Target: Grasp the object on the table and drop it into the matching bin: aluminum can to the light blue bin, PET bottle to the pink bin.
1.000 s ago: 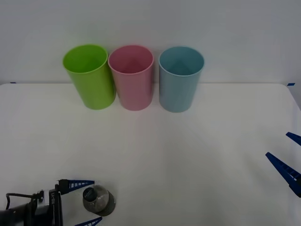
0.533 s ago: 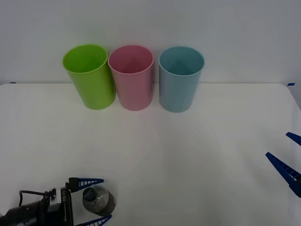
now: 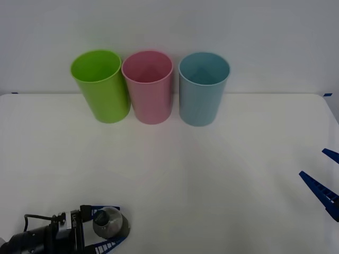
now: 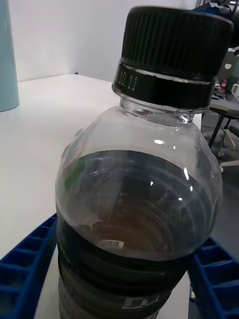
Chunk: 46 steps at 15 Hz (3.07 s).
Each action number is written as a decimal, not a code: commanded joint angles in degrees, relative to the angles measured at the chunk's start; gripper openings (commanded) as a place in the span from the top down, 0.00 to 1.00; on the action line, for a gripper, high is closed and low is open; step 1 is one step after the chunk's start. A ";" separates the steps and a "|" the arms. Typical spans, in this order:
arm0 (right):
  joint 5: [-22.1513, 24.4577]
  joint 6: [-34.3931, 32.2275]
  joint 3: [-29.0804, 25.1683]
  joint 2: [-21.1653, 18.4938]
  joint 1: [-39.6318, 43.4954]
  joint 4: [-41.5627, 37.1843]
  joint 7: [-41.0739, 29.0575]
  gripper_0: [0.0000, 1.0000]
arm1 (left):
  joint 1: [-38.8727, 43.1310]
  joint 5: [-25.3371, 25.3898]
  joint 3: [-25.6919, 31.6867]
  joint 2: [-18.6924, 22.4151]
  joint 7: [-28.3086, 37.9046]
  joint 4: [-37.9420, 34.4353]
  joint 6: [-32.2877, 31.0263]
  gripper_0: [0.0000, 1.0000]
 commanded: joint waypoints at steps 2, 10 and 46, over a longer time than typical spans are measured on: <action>0.00 0.00 0.00 0.00 0.00 0.00 0.00 0.00 | 0.09 0.00 0.00 0.00 -0.58 -0.02 0.00 1.00; 0.00 0.00 0.00 0.00 0.00 0.00 0.00 0.00 | 1.67 3.17 2.55 0.00 -0.67 -0.10 0.00 1.00; 0.00 0.00 0.00 0.00 0.00 0.00 0.00 0.00 | -20.83 0.88 11.43 0.97 48.46 -27.00 35.25 1.00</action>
